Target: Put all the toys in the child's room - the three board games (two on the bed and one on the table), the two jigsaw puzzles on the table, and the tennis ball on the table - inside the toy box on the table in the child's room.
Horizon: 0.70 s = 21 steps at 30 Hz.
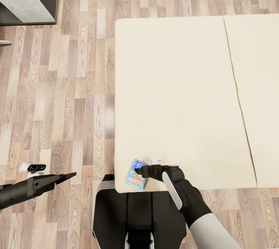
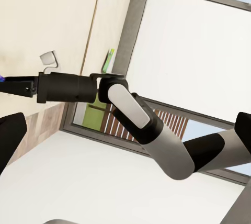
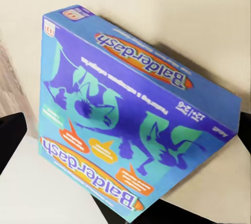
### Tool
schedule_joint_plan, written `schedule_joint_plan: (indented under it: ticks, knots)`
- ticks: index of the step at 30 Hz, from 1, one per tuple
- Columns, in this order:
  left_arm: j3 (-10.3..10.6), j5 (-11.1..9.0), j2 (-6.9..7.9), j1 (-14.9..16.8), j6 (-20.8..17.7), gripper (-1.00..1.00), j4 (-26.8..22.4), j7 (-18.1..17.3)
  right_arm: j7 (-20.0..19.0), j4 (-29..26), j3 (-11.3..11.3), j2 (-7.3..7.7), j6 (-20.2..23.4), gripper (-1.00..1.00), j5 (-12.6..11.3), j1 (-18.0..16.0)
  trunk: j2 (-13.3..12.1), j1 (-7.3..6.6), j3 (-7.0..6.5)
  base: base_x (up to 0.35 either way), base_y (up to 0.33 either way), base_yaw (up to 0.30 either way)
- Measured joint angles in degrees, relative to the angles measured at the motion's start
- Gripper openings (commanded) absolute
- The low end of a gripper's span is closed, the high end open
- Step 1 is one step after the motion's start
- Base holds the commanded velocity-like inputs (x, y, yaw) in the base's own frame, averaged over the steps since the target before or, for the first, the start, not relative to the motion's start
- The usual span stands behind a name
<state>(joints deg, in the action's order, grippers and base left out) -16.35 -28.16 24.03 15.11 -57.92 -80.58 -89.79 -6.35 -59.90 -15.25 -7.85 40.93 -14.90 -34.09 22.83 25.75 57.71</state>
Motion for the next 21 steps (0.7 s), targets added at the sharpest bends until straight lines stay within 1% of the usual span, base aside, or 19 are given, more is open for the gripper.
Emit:
schedule_joint_plan:
  ticks: [4,10,13,16,21]
  knots:
    - [0.0,0.01,0.03,0.0,-0.01,1.0,0.0,0.0,-1.8,0.01,-0.04,-0.11,-0.69,1.0,0.04,0.0,0.0,0.0,0.0,0.0,0.0,0.0]
    - [-0.01,-0.05,0.02,0.0,-0.01,1.0,0.0,0.0,-2.36,0.01,0.0,-0.25,-0.81,1.0,0.06,0.0,0.0,0.0,0.0,0.0,0.0,0.0]
    - [-0.06,-0.08,0.03,0.0,-0.01,1.0,0.0,0.0,-2.39,0.01,0.0,-0.83,-0.8,1.0,0.05,0.0,0.0,0.0,0.0,0.0,0.0,0.0]
    - [-0.08,-0.2,0.03,0.0,-0.01,1.0,0.0,0.0,-2.35,0.06,0.0,-2.03,-0.74,1.0,0.06,0.0,0.0,0.0,0.0,0.0,0.0,0.0]
    - [-0.09,-0.2,0.05,0.0,0.0,1.0,0.0,0.0,-2.32,0.36,0.32,-2.14,-0.79,1.0,-0.07,0.0,0.0,0.0,0.0,0.0,0.0,0.0]
